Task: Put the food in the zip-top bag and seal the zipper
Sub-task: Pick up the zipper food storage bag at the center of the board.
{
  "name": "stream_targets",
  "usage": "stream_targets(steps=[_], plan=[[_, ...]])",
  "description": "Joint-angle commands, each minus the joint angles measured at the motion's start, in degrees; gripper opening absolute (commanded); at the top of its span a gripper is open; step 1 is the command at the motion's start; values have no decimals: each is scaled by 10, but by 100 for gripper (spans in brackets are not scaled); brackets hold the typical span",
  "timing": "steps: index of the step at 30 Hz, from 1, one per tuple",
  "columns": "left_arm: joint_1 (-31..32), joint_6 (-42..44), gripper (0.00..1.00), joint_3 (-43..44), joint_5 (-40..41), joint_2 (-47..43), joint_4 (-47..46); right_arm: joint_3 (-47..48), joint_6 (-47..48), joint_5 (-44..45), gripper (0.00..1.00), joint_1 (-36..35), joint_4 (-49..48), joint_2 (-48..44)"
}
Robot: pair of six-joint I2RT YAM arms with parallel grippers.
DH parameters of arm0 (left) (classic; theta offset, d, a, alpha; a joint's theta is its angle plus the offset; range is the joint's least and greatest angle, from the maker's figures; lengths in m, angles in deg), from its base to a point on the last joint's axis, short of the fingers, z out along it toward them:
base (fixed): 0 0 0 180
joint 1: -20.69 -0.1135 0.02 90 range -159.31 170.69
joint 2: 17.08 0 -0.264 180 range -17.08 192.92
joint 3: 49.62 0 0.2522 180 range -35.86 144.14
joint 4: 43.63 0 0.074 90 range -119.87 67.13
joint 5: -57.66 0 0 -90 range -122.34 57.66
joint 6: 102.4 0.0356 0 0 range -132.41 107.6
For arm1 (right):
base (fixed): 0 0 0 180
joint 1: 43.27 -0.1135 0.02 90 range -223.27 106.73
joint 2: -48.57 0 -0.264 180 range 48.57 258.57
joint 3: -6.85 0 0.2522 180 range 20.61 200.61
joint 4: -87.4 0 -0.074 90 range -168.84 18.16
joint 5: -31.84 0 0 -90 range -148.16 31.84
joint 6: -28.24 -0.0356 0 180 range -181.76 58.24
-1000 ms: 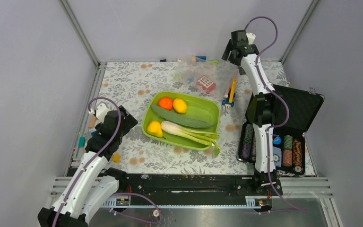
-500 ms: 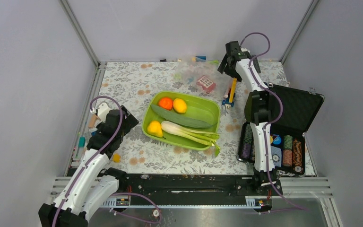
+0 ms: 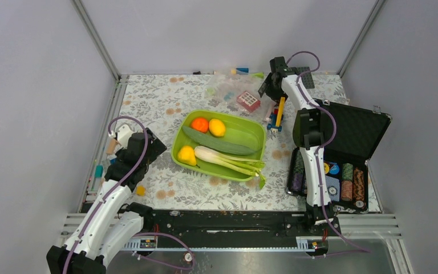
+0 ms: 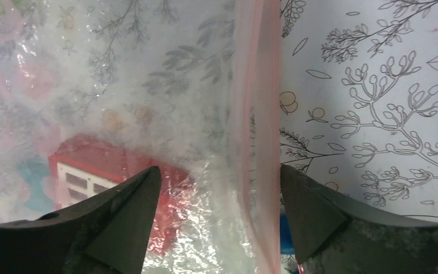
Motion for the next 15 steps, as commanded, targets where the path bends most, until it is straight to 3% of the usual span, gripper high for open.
stream_targets(steps=[1, 10, 15], plan=[[-3, 2, 99, 4, 18, 1, -7, 4, -26, -28, 78, 4, -14, -6], [-3, 2, 99, 2, 21, 5, -7, 11, -58, -43, 68, 5, -43, 11], [-3, 2, 99, 4, 21, 7, -6, 17, -72, -50, 43, 5, -58, 21]])
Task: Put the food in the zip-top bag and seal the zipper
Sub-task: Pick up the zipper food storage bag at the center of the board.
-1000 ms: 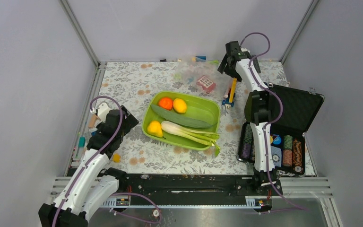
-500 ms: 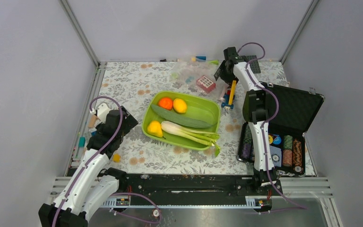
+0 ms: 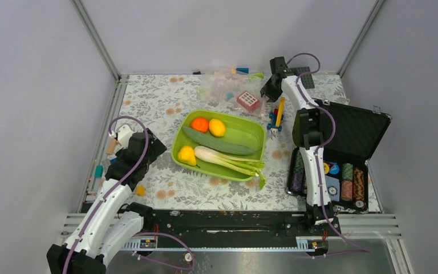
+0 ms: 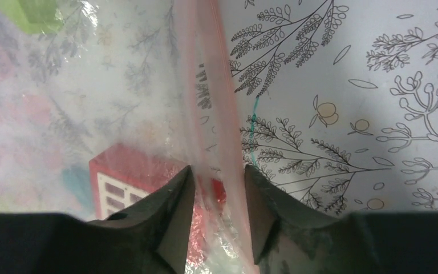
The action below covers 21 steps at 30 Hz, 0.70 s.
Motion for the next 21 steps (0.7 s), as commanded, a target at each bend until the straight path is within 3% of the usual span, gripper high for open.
stream_targets(steps=[1, 3, 5, 12, 21], plan=[[-3, 2, 99, 4, 17, 2, -12, 18, -25, -11, 36, 3, -20, 13], [-3, 1, 99, 4, 18, 2, -12, 18, -25, -10, 22, 3, -24, 14], [-3, 1, 99, 3, 19, 3, -11, 18, -24, -9, 1, 3, -28, 13], [-3, -4, 99, 4, 13, -4, -6, 6, 15, -32, 0, 2, -75, -37], [-3, -8, 99, -6, -37, -64, -6, -84, 169, -81, 0, -31, -183, -226]])
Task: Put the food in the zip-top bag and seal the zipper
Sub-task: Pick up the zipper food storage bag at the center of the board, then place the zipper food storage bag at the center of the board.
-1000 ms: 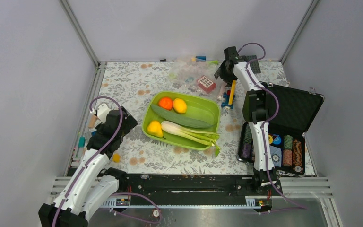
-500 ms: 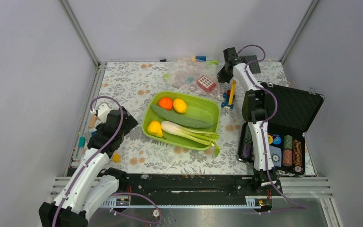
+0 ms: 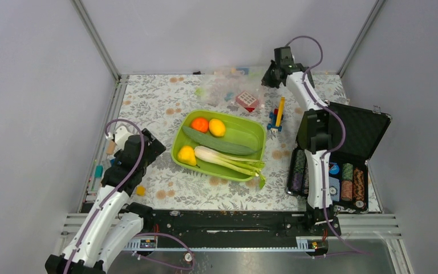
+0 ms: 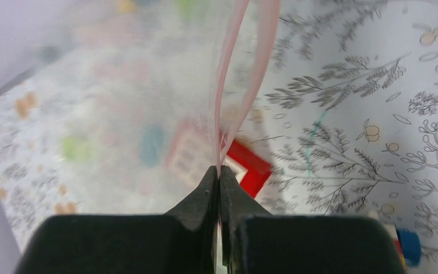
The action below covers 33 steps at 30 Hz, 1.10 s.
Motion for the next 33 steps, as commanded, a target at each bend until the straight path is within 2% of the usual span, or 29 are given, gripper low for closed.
stream_targets(steps=[1, 5, 10, 14, 18, 23, 28, 31, 33], plan=[[-3, -6, 99, -8, -30, -43, -10, -15, 96, -16, 0, -34, -74, -169], [-3, -9, 99, -19, -58, -71, -10, -36, 138, -18, 0, -76, -64, -252], [-3, -8, 99, -18, -103, -104, -4, -115, 182, -39, 0, -139, -66, -376], [-3, -9, 99, -6, -134, -133, 10, -233, 225, -57, 0, -204, -108, -504], [-3, 1, 99, 13, -159, -169, 25, -352, 216, -126, 0, -262, -170, -598], [-3, 1, 99, 46, -166, -212, 72, -375, 194, -235, 0, -339, -188, -629], [-3, -1, 99, 73, -141, -259, 104, -378, 152, -211, 0, -406, -222, -628], [-3, -1, 99, 101, -122, -271, 135, -387, 91, -210, 0, -419, -261, -612], [-3, 1, 99, 121, -115, -274, 151, -430, 40, -203, 0, -419, -306, -614]])
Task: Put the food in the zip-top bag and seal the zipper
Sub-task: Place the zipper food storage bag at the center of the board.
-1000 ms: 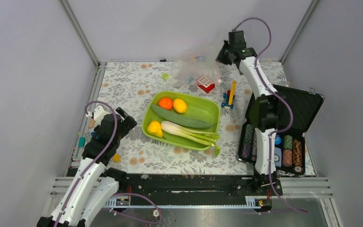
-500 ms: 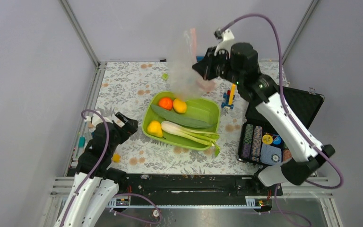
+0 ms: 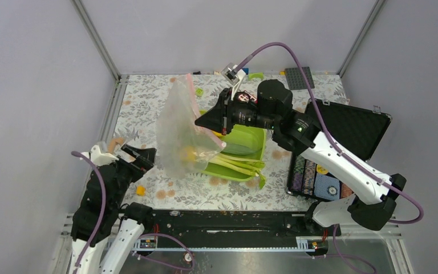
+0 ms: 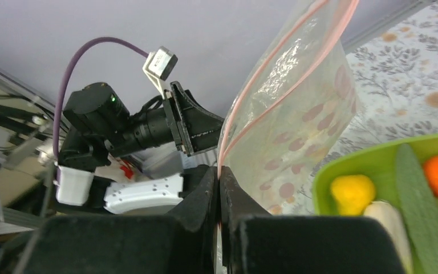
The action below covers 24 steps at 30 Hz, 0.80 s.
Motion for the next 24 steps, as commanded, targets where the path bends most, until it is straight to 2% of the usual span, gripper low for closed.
stream_targets(steps=[1, 4, 7, 9, 14, 17, 21, 24], plan=[[-3, 5, 99, 57, 23, -9, 37, -55, -114, 10, 0, -3, -118, -6], [-3, 13, 99, 67, 12, -8, 43, -142, -151, 84, 0, -3, -144, -27], [-3, 18, 99, 39, -34, 1, 19, -215, -174, 209, 0, -3, -81, -41], [-3, 18, 99, -7, -92, 14, -31, -268, -204, 268, 0, -3, -58, -46], [-2, 1, 99, -152, -281, 81, -237, -348, -247, 337, 0, -14, -25, -40], [4, -17, 99, -191, -334, 130, -314, -375, -264, 347, 0, -21, -15, -41], [42, -14, 99, -213, -337, 156, -364, -411, -256, 338, 0, -47, -54, -54], [75, -4, 99, -226, -337, 169, -393, -436, -228, 288, 7, -60, -91, -59]])
